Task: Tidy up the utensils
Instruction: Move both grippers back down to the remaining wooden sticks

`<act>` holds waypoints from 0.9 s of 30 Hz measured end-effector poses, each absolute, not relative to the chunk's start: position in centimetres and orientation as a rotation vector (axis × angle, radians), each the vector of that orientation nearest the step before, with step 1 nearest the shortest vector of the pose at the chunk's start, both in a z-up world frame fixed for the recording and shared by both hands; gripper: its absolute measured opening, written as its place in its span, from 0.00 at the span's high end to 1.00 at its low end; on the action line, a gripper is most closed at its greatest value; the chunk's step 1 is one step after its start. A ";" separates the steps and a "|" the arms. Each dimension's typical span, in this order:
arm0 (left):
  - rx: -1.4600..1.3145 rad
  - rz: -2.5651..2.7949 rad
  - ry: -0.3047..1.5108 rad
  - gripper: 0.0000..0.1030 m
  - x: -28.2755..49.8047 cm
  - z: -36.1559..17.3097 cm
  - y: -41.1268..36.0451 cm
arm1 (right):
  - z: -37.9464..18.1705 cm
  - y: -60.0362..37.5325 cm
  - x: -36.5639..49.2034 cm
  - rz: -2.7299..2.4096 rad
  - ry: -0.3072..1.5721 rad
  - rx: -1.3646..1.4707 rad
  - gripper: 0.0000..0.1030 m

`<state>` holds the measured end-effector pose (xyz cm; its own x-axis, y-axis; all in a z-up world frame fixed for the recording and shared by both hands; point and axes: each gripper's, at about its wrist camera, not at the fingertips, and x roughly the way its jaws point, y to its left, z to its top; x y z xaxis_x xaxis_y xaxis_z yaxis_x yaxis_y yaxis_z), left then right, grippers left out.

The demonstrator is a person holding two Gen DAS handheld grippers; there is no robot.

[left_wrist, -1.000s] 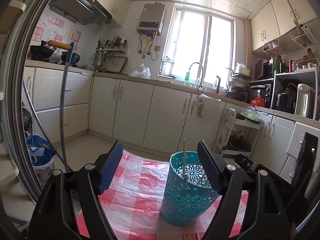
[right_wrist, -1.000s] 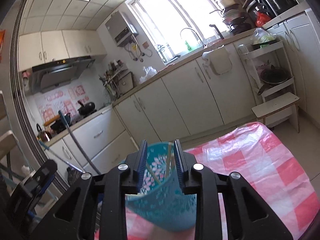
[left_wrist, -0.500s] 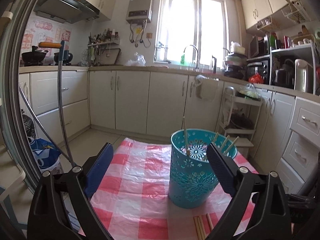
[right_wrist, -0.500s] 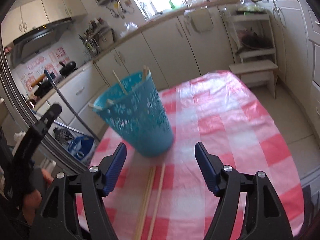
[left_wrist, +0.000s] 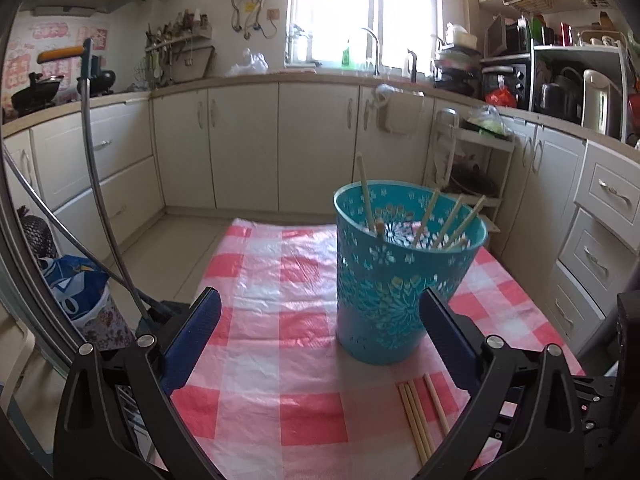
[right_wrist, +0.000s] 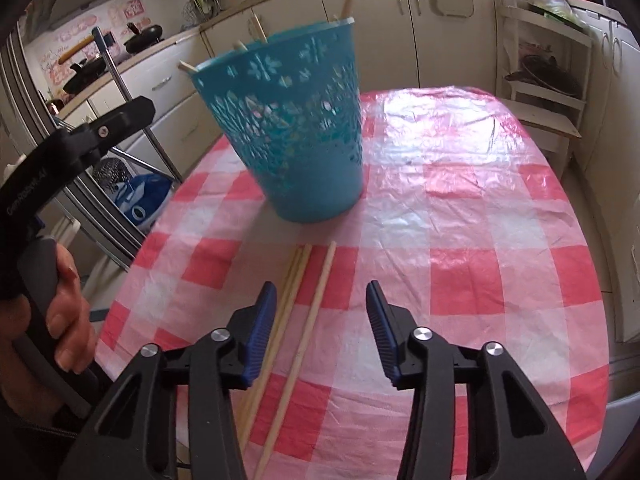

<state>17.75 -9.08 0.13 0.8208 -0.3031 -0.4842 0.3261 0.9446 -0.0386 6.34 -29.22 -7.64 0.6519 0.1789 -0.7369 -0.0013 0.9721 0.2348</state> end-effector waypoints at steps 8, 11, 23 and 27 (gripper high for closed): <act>0.079 -0.410 0.721 0.08 19.1 -3.9 -10.4 | -9.4 -29.6 6.8 0.106 0.907 0.230 0.64; 0.126 -0.399 0.769 0.08 19.3 -5.3 -11.2 | -9.5 -29.2 6.9 0.115 0.909 0.218 0.64; 0.249 -0.402 0.911 0.08 19.9 -8.9 -13.9 | -10.7 -27.4 7.4 0.109 0.924 0.059 0.84; 0.262 -0.401 0.968 0.08 20.2 -10.3 -14.6 | -10.7 -28.2 7.5 0.104 0.930 0.078 0.85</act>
<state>20.24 -14.58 -10.29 0.5029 -0.2125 -0.8378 0.4420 0.8962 0.0380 7.48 -28.24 -10.66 0.5935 0.1234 -0.7953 -0.0559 0.9921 0.1122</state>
